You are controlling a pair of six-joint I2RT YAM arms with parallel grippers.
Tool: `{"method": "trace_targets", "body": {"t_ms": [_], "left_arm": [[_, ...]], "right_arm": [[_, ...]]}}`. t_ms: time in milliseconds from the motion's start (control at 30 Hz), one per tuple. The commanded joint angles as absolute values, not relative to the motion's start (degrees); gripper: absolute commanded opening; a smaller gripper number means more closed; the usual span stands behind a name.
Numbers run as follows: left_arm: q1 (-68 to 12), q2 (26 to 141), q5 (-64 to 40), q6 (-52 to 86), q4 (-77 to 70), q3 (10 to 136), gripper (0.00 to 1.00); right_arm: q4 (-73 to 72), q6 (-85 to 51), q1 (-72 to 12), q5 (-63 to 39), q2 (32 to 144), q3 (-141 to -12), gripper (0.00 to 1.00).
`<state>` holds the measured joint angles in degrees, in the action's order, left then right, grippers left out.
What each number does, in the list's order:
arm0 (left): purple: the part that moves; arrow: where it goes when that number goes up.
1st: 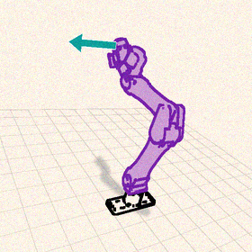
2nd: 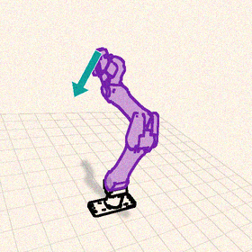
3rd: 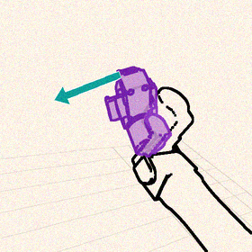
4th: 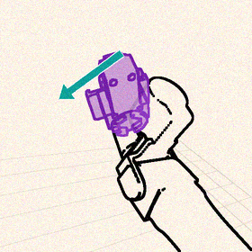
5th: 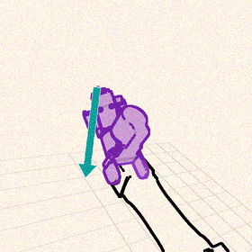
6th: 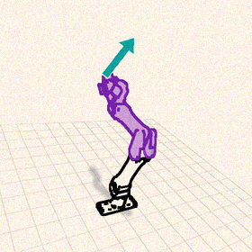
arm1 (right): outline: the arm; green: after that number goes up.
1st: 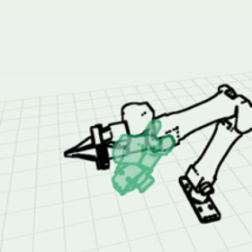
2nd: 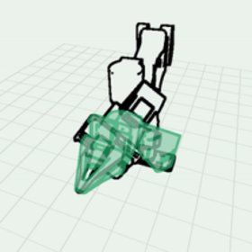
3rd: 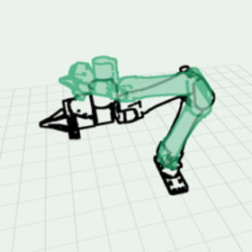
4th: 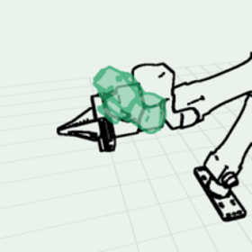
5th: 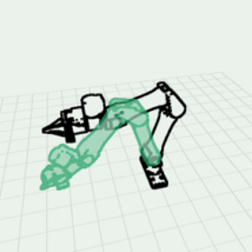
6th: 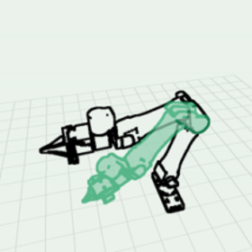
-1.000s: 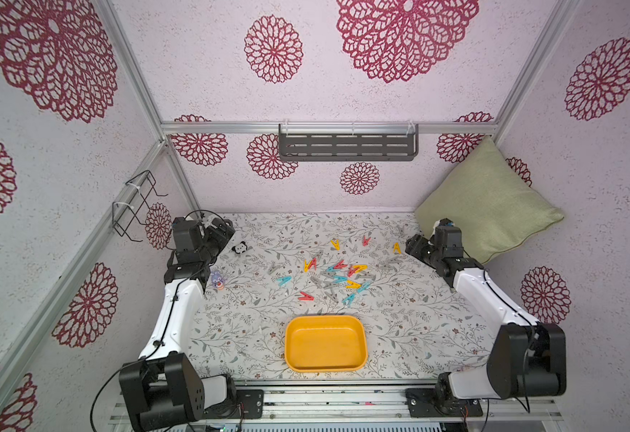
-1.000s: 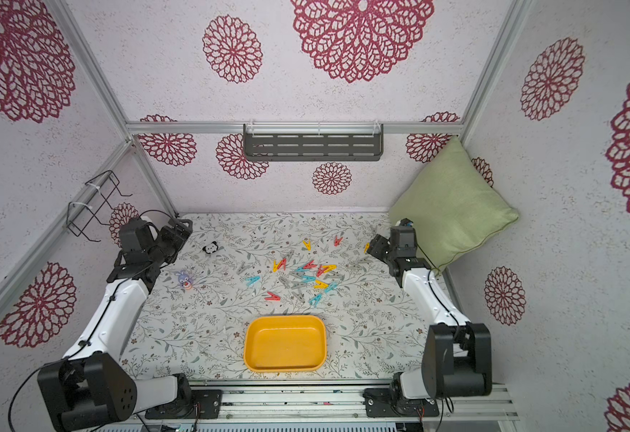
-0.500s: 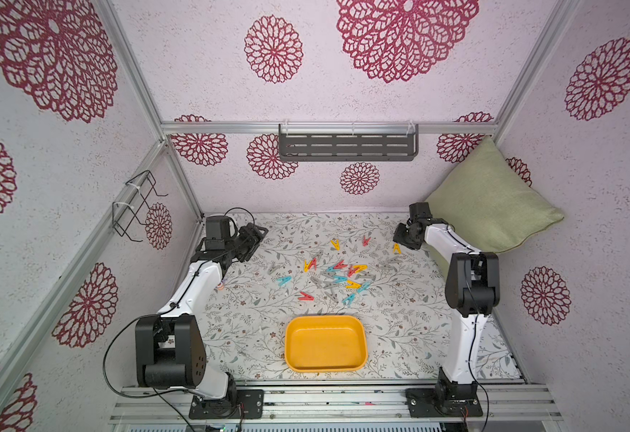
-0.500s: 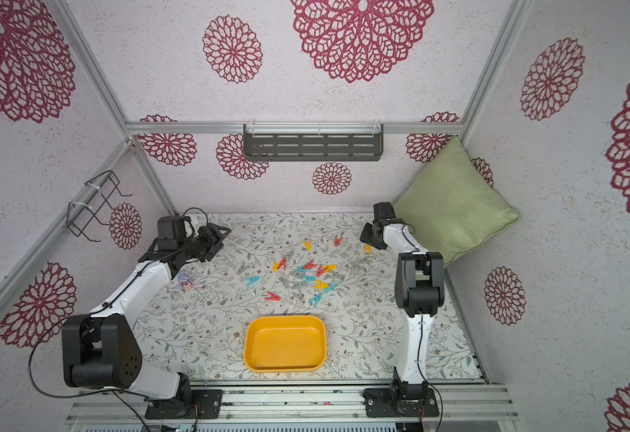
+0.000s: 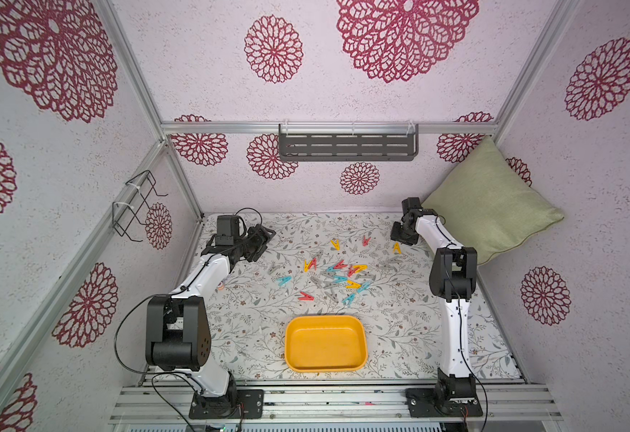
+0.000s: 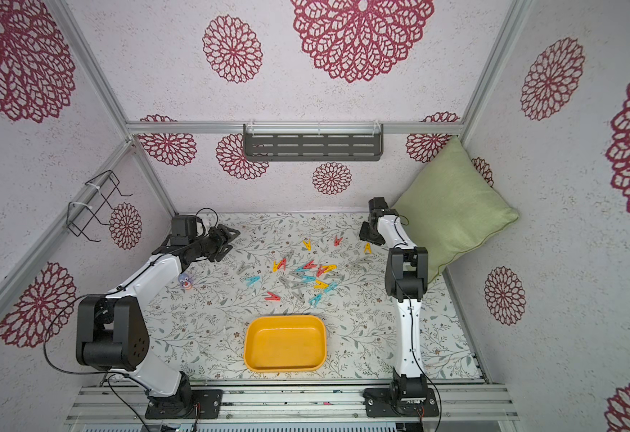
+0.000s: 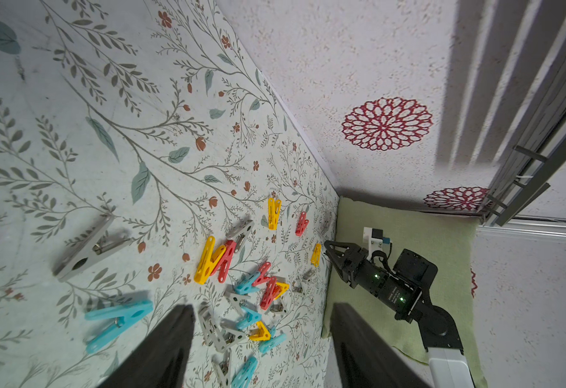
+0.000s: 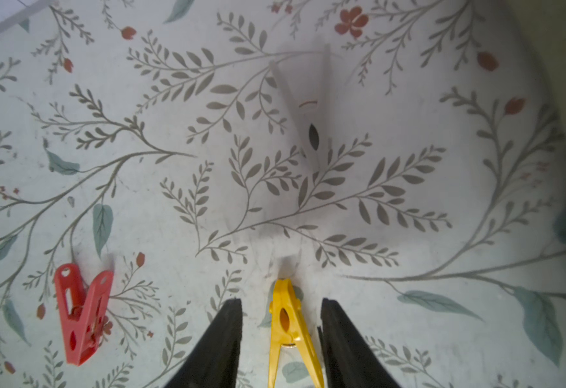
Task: Put the clothespins into the storage box
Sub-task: Pick up the clothespin from the center of the board.
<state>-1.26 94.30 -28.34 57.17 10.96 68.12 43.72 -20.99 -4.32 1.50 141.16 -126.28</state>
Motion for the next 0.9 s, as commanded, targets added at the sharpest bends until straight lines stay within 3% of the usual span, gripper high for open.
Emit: {"method": "trace_targets", "body": {"t_ms": [0, 233, 500, 867], "left_arm": [[-1.5, 95.7, -29.6, 56.5, 10.5, 69.9, 0.72], [-1.5, 96.0, -30.0, 56.6, 10.7, 70.1, 0.71], [-1.5, 94.3, -29.6, 56.6, 11.2, 68.8, 0.71], [-2.1, 88.6, -27.0, 55.9, 14.4, 65.8, 0.70]], "right_arm": [[47.5, -19.5, -4.3, 2.5, 142.8, -129.0, 0.44], [47.4, -19.2, -4.5, 1.7, 144.5, -129.1, 0.38], [47.5, -19.4, -5.3, 1.7, 144.2, -128.3, 0.20], [46.0, -19.1, -7.8, 1.1, 138.9, -127.6, 0.13]]}}
